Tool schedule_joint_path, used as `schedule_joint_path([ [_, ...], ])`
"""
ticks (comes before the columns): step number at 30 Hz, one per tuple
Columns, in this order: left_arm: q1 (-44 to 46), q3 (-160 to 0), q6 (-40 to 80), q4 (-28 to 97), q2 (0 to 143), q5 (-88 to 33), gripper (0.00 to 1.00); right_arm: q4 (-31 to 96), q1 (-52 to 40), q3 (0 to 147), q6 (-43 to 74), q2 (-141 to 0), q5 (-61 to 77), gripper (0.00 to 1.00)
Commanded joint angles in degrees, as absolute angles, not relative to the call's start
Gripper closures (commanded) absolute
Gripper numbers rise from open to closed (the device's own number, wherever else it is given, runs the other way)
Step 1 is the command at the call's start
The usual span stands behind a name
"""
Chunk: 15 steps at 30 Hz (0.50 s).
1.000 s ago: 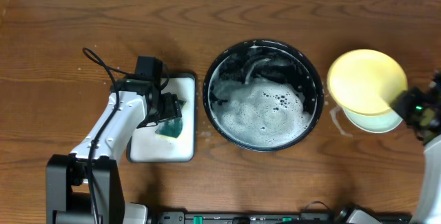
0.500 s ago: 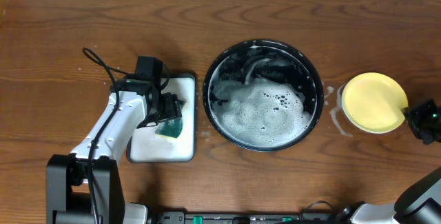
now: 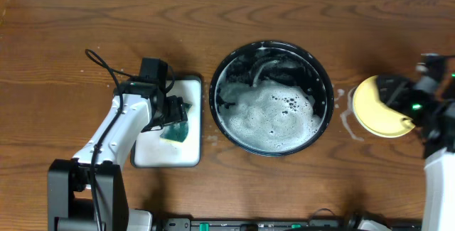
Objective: Clean dirty plates on tray and stack at the side
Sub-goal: 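Open the right gripper and withdraw it from the stacked plates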
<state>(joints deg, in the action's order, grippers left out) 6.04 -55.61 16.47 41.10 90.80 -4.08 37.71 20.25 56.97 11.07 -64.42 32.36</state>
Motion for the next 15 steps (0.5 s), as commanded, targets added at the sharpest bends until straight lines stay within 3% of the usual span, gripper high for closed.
schedule_joint_path([
  [1, 5.80, -55.70, 16.19, 41.25, 90.85, -3.18, 0.19, 39.46, 10.15, 57.41, 3.40, -60.31, 33.74, 0.57],
  [8, 5.80, -55.70, 16.19, 41.25, 90.85, -3.18, 0.19, 38.52, -6.94, 57.41, 2.42, -57.76, 26.52, 0.39],
  [15, 5.80, -55.68, 16.19, 41.25, 90.85, -3.18, 0.19, 38.76, -11.75, 57.41, 1.19, -57.87, 26.39, 0.19],
])
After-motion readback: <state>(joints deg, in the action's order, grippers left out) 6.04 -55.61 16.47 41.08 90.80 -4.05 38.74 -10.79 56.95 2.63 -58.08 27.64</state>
